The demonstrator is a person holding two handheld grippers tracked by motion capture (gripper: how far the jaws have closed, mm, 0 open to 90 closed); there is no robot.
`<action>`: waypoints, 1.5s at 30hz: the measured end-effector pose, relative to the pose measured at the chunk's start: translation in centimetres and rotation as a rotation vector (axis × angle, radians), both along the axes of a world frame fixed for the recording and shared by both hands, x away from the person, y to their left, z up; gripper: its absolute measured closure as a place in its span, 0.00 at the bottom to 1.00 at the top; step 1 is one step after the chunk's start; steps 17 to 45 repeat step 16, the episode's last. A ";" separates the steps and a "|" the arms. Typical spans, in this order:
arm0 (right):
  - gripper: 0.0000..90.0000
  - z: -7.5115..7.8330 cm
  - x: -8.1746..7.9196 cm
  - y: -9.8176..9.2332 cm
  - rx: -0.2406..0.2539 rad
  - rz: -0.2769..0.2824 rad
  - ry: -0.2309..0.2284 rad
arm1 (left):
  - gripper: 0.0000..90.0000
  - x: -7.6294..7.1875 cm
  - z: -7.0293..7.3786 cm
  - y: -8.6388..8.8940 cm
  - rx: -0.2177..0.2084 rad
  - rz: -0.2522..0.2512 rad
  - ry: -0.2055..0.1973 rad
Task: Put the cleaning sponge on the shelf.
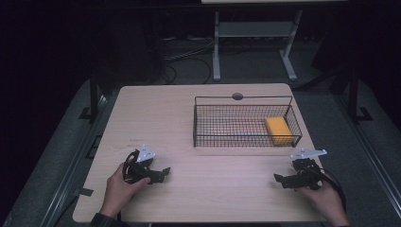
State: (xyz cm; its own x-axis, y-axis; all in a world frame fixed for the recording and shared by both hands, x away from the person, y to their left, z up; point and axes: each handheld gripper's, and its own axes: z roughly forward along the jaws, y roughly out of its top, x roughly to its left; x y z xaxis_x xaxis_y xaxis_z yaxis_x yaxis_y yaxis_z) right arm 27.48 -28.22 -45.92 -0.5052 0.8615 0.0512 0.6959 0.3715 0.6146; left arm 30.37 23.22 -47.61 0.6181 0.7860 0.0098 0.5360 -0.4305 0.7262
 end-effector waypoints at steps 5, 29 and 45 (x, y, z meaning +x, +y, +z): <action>0.03 -1.2 -0.5 0.1 -0.020 -0.011 -0.003 | 0.14 0.0 0.0 0.0 0.000 0.000 0.000; 0.02 -2.0 -1.3 0.0 0.016 -0.019 -0.073 | 0.14 0.0 0.0 0.0 0.000 0.000 0.000; 0.02 -2.0 -1.3 0.0 0.016 -0.019 -0.073 | 0.14 0.0 0.0 0.0 0.000 0.000 0.000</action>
